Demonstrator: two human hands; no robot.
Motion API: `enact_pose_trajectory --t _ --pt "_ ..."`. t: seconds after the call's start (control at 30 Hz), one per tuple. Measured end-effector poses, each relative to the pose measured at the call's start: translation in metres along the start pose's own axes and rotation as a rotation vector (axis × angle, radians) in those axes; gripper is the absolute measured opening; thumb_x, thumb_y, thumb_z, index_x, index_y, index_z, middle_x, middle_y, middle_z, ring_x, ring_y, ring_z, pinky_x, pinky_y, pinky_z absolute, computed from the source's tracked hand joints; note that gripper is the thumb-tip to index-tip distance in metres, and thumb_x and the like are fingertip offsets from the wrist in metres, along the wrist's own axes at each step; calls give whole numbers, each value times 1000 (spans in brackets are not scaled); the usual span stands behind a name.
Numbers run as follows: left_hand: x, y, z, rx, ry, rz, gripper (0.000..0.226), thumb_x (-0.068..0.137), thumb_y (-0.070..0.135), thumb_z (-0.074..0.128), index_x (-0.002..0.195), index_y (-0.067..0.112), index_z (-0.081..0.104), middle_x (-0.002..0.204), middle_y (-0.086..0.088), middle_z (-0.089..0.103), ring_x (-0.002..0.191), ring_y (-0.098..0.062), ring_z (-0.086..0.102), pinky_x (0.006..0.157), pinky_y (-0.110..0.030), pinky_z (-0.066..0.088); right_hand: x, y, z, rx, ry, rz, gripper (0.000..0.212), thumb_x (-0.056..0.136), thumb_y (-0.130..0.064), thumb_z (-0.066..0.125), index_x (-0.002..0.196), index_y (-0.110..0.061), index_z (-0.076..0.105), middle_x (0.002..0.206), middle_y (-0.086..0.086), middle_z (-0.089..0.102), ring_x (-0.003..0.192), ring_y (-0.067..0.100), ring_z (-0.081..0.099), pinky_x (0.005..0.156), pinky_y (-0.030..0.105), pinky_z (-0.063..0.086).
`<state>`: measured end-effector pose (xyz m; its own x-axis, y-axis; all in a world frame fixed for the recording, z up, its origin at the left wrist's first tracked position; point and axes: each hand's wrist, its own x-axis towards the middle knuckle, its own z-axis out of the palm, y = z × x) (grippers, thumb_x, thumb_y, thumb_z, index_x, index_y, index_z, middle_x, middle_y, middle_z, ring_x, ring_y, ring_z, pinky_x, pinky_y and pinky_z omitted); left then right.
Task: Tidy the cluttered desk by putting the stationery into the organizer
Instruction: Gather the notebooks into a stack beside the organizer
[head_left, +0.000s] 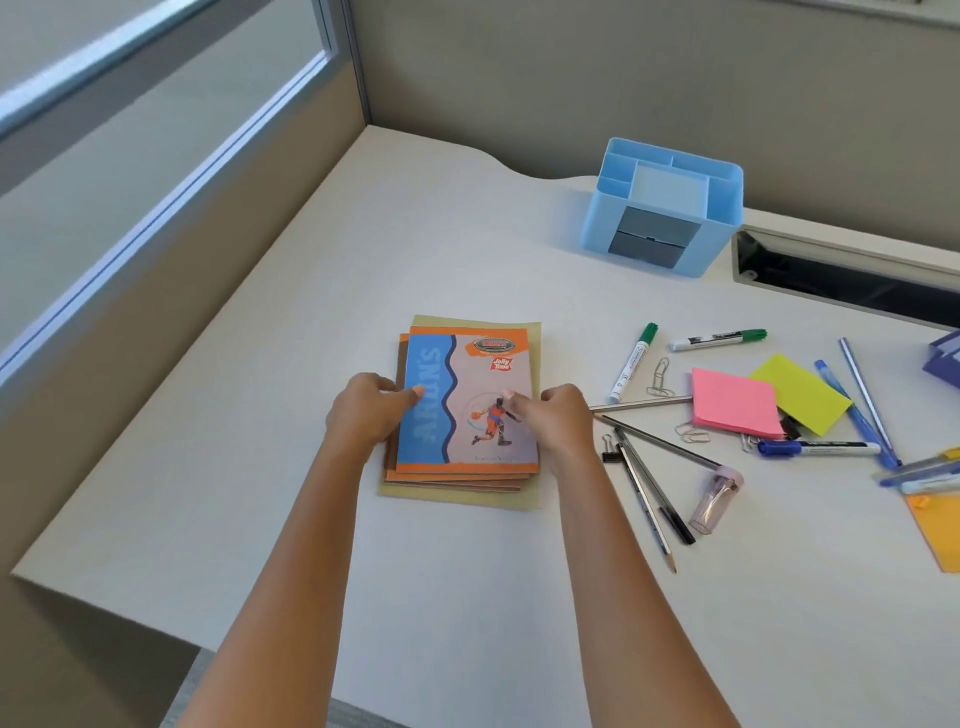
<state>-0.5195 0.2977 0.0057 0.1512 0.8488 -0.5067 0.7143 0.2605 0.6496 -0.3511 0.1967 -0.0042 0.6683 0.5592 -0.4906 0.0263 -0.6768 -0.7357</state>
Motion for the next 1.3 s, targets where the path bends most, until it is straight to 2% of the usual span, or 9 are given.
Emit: enact_pose_trajectory --t 0.07,0.23,0.37,0.43,0.57,0.67,0.93,1.13,1.3 --pt "6 3 -4 -96 -139 -35 27 87 39 68 90 14 57 101 -9 70 86 -24 69 78 -41 58 3 1 -1 103 -35 36 34 80 -32 74 95 -3 66 94 13 72 94 34 66 90 48 52" --pt "5 -1 1 -428 -269 -21 30 90 25 66 115 10 58 105 -10 72 88 -25 72 81 -43 59 6 3 2 158 -52 63 44 77 -28 71 115 -15 54 114 9 65 113 33 55 97 48 46" --pt "-4 -2 1 -740 -301 141 30 93 16 61 122 15 54 115 -10 69 94 -24 72 71 -36 61 4 0 -6 328 -20 -91 45 81 -26 72 116 -30 44 123 8 56 113 29 56 89 46 51" --pt "-6 4 1 -797 -307 265 32 95 15 58 126 22 52 118 -5 69 100 -24 70 72 -37 60 2 -8 -11 460 -63 -222 42 88 -18 66 115 -35 38 109 4 67 100 20 66 76 36 52" --pt "-5 24 -2 -764 -293 494 42 98 14 51 134 33 41 125 7 63 111 -16 65 74 -31 58 3 -18 -24 609 -101 -455 55 91 -9 62 130 -34 32 104 2 71 99 11 67 80 30 58" --pt "-3 32 0 -660 -304 607 47 99 7 48 131 40 37 130 12 56 119 -6 57 81 -19 53 2 -16 -28 622 -75 -572 33 89 -3 61 119 -12 52 108 2 69 101 12 66 82 33 55" --pt "2 18 18 -599 -256 630 61 97 -3 45 129 46 29 143 3 40 133 -11 42 92 -21 51 5 -1 -23 648 -156 -625 35 89 -1 62 118 -20 57 116 -2 68 110 15 62 84 25 53" --pt "8 7 35 -562 -89 592 55 100 1 42 149 19 23 144 1 43 133 -12 44 100 -20 47 18 16 -21 552 -173 -615 37 93 -1 57 126 -18 56 117 -7 68 112 11 61 92 26 51" --pt "11 0 44 -534 38 593 51 102 4 40 149 16 29 144 -1 47 133 -18 45 104 -32 47 33 32 -16 429 -150 -569 41 94 -3 54 134 -11 51 126 0 64 117 7 58 99 20 47"
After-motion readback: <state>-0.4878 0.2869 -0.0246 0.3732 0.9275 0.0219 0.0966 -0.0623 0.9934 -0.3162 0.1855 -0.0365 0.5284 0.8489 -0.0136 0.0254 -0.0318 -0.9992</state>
